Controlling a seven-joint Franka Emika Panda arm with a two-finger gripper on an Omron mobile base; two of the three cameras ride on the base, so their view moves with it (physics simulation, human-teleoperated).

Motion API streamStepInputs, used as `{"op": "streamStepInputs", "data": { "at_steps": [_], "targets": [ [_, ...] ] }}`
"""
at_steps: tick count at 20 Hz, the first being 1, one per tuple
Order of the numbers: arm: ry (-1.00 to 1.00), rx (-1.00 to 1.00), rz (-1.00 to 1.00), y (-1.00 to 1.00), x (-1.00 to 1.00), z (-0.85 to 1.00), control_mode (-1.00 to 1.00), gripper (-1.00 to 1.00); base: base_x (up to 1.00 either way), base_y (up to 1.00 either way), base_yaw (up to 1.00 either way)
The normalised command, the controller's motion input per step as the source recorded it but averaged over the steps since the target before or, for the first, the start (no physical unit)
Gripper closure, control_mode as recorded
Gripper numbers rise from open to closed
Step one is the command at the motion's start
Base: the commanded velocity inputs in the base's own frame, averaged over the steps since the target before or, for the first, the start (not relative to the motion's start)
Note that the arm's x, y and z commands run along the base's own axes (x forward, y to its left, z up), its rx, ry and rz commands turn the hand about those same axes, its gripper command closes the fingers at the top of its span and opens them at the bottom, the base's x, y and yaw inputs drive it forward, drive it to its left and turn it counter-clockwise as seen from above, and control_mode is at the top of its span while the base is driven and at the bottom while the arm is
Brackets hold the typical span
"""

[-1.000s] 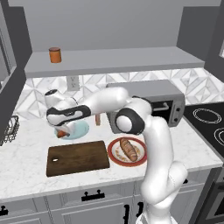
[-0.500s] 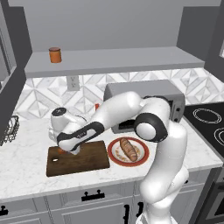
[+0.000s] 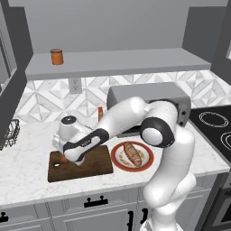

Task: From the different types of pastries on the counter, select a croissant and place it on the cutting board. Then retrieve a jar of jam from the cabinet and place it alongside the croissant on the cutting board.

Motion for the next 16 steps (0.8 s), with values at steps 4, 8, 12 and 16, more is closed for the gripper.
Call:
{"op": "streamStepInputs", "data": {
  "at_steps": [4,8,12,16],
  "targets": [
    [0.11,0.02,0.01,0.28,0.00,0.00,-1.00,-1.00,0.00,0.00,0.00],
    [0.12,0.02,0.03,0.19,0.00,-0.13,-1.00,-1.00,0.00,0.00,0.00],
    [0.05,0.00,0.03,0.04,0.00,-0.27,-1.00,-1.00,0.00,0.00,0.00],
    [0.02,0.00,0.03,0.00,-0.08,-0.08,-1.00,-1.00,0.00,0.00,0.00]
  ]
}}
